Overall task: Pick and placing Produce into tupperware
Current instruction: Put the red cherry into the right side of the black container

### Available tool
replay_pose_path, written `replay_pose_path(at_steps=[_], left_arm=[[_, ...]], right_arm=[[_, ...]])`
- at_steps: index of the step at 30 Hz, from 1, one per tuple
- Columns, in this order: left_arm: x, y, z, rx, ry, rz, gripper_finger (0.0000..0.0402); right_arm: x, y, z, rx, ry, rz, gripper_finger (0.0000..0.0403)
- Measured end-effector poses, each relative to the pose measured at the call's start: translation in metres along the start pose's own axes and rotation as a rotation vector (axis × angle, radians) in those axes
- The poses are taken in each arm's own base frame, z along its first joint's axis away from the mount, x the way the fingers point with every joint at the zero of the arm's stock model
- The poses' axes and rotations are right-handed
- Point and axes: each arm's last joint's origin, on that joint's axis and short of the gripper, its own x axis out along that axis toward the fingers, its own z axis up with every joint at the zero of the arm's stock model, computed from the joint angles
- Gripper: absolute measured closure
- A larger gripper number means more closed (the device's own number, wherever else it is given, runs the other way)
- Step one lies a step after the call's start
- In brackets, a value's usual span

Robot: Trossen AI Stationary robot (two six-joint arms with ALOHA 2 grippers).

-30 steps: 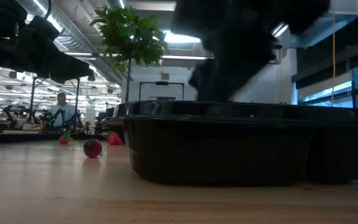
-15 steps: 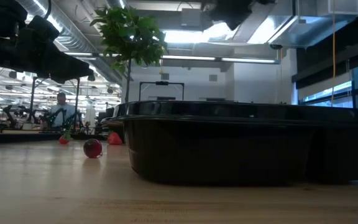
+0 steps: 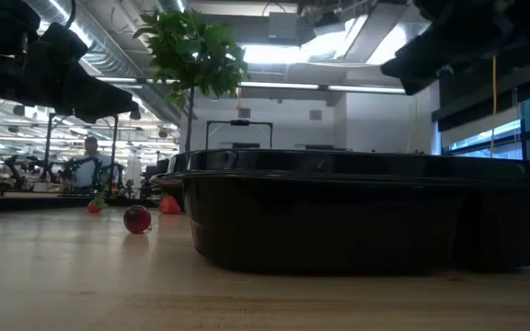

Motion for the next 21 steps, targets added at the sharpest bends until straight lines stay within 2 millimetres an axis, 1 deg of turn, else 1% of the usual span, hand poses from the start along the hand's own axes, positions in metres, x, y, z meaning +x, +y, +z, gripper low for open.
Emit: replay_pose_path(at_steps=[4,8,11,13,17,21], left_arm=[[0.0,0.0,0.0,0.0,-0.001,0.0,0.0215],[0.0,0.0,0.0,-0.004,-0.001,-0.004,0.0215],[0.0,-0.001,0.0,-0.005,0.0,-0.02,0.0215],[0.0,-0.001,0.0,-0.006,0.0,-0.021,0.0215],[0.0,-0.001,0.0,0.007,0.0,-0.027,0.0202],[0.0,-0.002,0.002,0.025,-0.02,-0.074,0.0166]], right_arm=[[-0.014,-0.006,-0.02,-0.041,-0.06,-0.03,0.0265],[-0.025,-0.014,-0.044,-0.074,-0.134,-0.126,0.0265],[-0.033,-0.018,-0.057,-0.06,-0.217,-0.144,0.0265],[-0.037,-0.019,-0.064,-0.041,-0.236,-0.148,0.0265],[-0.04,-0.019,-0.071,-0.023,-0.246,-0.148,0.0265],[-0.04,-0.019,-0.072,-0.027,-0.245,-0.149,0.0265]])
